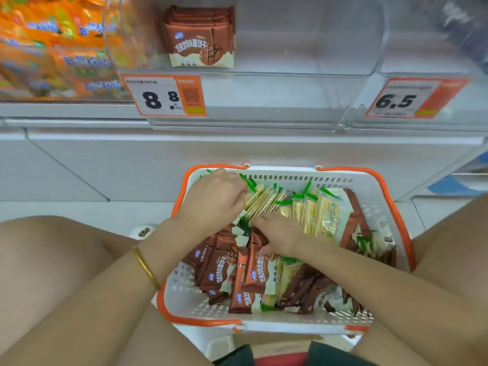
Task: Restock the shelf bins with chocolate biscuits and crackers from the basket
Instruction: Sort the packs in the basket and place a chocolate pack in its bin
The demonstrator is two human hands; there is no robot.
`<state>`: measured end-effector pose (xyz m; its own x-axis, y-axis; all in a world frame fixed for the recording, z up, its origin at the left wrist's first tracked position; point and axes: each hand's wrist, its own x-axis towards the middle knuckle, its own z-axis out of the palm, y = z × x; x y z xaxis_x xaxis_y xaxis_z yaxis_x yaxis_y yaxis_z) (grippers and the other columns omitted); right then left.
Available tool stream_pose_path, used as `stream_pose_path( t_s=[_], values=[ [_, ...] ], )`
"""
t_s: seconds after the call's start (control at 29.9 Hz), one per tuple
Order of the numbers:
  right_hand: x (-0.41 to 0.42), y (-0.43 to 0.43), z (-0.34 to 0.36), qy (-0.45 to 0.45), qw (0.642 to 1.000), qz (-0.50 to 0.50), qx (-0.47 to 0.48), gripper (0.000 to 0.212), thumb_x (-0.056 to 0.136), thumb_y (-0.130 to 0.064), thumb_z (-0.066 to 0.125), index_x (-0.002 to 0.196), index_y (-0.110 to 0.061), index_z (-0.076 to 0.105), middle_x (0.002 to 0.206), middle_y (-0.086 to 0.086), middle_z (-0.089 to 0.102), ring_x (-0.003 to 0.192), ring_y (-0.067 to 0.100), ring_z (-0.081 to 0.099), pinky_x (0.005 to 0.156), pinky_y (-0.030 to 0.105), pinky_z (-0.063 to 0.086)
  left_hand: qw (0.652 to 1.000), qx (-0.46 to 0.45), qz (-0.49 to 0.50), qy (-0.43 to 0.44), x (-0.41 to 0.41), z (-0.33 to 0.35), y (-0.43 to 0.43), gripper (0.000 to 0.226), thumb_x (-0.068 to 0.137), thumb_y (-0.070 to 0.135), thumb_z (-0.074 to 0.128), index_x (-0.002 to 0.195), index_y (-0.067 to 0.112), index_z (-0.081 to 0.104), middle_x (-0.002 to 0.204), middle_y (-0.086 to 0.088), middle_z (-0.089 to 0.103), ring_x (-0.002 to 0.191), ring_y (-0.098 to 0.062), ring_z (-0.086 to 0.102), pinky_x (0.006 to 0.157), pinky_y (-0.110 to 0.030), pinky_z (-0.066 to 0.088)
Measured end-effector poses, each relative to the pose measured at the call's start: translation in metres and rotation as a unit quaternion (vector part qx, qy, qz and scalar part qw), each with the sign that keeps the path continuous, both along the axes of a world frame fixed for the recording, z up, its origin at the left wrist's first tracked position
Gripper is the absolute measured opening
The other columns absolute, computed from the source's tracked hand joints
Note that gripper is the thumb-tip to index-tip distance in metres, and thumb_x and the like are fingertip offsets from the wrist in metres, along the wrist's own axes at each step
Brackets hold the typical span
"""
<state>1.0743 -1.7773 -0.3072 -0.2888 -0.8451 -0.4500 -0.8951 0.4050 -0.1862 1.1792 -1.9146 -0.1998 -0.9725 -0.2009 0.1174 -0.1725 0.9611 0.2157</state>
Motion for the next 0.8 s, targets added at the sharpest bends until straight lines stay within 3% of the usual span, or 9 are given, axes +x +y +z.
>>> stream_pose_path(
  t_s=[0.17, 0.27, 0.33, 0.47, 0.57, 0.63, 0.74, 0.8],
  values=[
    [-0.011, 0.003, 0.001, -0.049, 0.998, -0.012, -0.048, 0.042, 0.082, -0.035, 0.070, 0.115, -0.018, 0.053, 0.109, 0.002, 0.050, 0.109, 0.023, 0.046, 0.079, 0.033, 0.041, 1.000, 0.017, -0.002, -0.010, 0.000, 0.000, -0.001, 0.023, 0.093, 0.019, 0.045, 0.095, 0.013, 0.067, 0.094, -0.001, 0.065, 0.096, -0.021, 0.054, 0.078, -0.037, 0.046],
    [-0.018, 0.001, 0.005, -0.114, 0.991, -0.022, -0.067, 0.025, 0.081, -0.027, 0.073, 0.096, -0.016, 0.057, 0.094, -0.003, 0.044, 0.092, 0.017, 0.046, 0.072, 0.029, 0.038, 0.999, 0.032, -0.002, -0.040, -0.001, 0.000, 0.000, 0.024, 0.095, 0.022, 0.044, 0.105, 0.016, 0.066, 0.103, 0.002, 0.064, 0.103, -0.019, 0.052, 0.082, -0.033, 0.044],
    [-0.023, -0.001, 0.014, -0.183, 0.980, -0.027, -0.068, 0.019, 0.080, -0.019, 0.074, 0.091, -0.012, 0.060, 0.088, -0.004, 0.050, 0.082, 0.013, 0.047, 0.071, 0.027, 0.038, 0.997, 0.048, 0.002, -0.059, -0.001, -0.001, 0.000, 0.026, 0.096, 0.025, 0.045, 0.111, 0.018, 0.065, 0.108, 0.002, 0.064, 0.106, -0.017, 0.052, 0.086, -0.032, 0.044],
    [-0.036, -0.005, 0.060, -0.317, 0.940, -0.091, -0.087, 0.022, 0.082, -0.009, 0.071, 0.078, -0.020, 0.053, 0.076, -0.005, 0.058, 0.069, 0.007, 0.055, 0.068, 0.020, 0.045, 0.977, 0.176, 0.027, -0.115, 0.000, 0.004, -0.005, 0.027, 0.095, 0.032, 0.052, 0.114, 0.019, 0.064, 0.110, 0.005, 0.064, 0.100, -0.010, 0.055, 0.088, -0.028, 0.045],
    [-0.048, -0.006, 0.096, -0.367, 0.903, -0.147, -0.168, 0.020, 0.083, -0.004, 0.069, 0.079, -0.014, 0.052, 0.079, 0.019, 0.062, 0.073, 0.015, 0.058, 0.071, 0.025, 0.046, 0.952, 0.267, 0.042, -0.144, 0.000, 0.013, -0.009, 0.030, 0.092, 0.035, 0.058, 0.117, 0.019, 0.062, 0.112, 0.007, 0.062, 0.103, -0.006, 0.057, 0.091, -0.023, 0.045],
    [-0.050, -0.007, 0.118, -0.409, 0.864, -0.183, -0.228, 0.018, 0.083, 0.000, 0.066, 0.082, -0.009, 0.051, 0.079, 0.035, 0.052, 0.070, 0.019, 0.054, 0.066, 0.024, 0.045, 0.940, 0.315, 0.054, -0.123, 0.000, 0.021, -0.013, 0.025, 0.089, 0.030, 0.063, 0.110, 0.017, 0.064, 0.107, 0.005, 0.066, 0.099, -0.009, 0.062, 0.092, -0.029, 0.049],
    [-0.049, -0.010, 0.147, -0.434, 0.818, -0.224, -0.304, 0.021, 0.083, 0.002, 0.064, 0.079, -0.012, 0.049, 0.068, 0.012, 0.059, 0.052, 0.005, 0.051, 0.047, 0.014, 0.035, 0.926, 0.366, 0.073, -0.063, 0.001, 0.041, -0.021, 0.013, 0.088, 0.019, 0.066, 0.099, 0.012, 0.066, 0.093, -0.003, 0.069, 0.085, -0.015, 0.066, 0.083, -0.034, 0.054],
    [-0.047, -0.012, 0.167, -0.435, 0.809, -0.224, -0.325, 0.018, 0.084, -0.002, 0.064, 0.082, -0.015, 0.051, 0.065, -0.002, 0.065, 0.050, 0.003, 0.052, 0.045, 0.014, 0.034, 0.915, 0.393, 0.077, -0.035, 0.001, 0.061, -0.027, 0.011, 0.088, 0.015, 0.065, 0.097, 0.010, 0.066, 0.086, -0.003, 0.068, 0.075, -0.008, 0.065, 0.072, -0.023, 0.054]
  ],
)
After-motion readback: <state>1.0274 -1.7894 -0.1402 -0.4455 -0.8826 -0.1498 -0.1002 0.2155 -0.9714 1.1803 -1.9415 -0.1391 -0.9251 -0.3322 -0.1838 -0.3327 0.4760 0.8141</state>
